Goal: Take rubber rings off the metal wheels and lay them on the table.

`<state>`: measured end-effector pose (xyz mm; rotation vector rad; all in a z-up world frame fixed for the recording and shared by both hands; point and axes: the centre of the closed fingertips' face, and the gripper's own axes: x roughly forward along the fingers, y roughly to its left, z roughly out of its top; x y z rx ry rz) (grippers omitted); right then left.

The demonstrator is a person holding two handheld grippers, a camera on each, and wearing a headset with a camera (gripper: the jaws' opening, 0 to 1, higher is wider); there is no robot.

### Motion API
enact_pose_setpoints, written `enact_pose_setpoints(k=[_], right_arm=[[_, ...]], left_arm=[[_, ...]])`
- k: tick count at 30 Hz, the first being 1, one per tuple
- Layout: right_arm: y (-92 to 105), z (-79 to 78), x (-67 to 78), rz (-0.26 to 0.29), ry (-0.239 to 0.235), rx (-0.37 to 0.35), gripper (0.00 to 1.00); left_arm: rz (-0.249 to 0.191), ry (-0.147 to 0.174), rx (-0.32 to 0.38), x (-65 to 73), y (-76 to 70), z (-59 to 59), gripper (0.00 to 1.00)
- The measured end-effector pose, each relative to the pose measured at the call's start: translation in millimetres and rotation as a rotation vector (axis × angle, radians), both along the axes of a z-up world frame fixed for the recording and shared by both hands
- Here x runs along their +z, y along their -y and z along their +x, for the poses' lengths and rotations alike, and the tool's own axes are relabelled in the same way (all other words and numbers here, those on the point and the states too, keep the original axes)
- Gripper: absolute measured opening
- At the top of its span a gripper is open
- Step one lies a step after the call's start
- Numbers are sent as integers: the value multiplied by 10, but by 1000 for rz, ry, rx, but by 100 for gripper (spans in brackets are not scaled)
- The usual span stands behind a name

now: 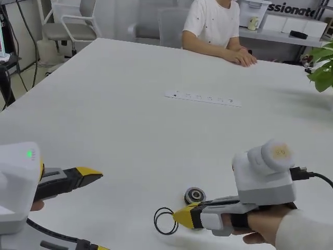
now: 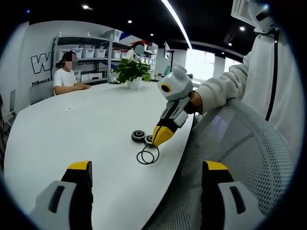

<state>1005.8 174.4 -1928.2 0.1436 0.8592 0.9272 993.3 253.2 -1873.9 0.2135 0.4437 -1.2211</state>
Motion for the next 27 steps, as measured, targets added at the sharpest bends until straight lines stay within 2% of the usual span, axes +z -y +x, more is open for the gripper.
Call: enact_pose_setpoints(k=[3, 11, 15, 18, 27], right_arm=[[13, -20, -97, -36, -1, 11, 0], [30, -21, -161, -57, 4, 20, 0], [36, -16, -167, -66, 14, 23, 0], [48, -1, -163, -74, 24, 22, 4], [101, 83, -80, -74, 61, -1, 8]], left_arm=[[0, -3, 0, -3, 0, -2, 93], [-8, -12, 5, -3, -3, -1, 93], [-15, -14, 5, 3, 2, -1, 92], [-17, -17, 4, 4, 3, -5, 92], [-10, -14, 1, 2, 1, -8, 92]])
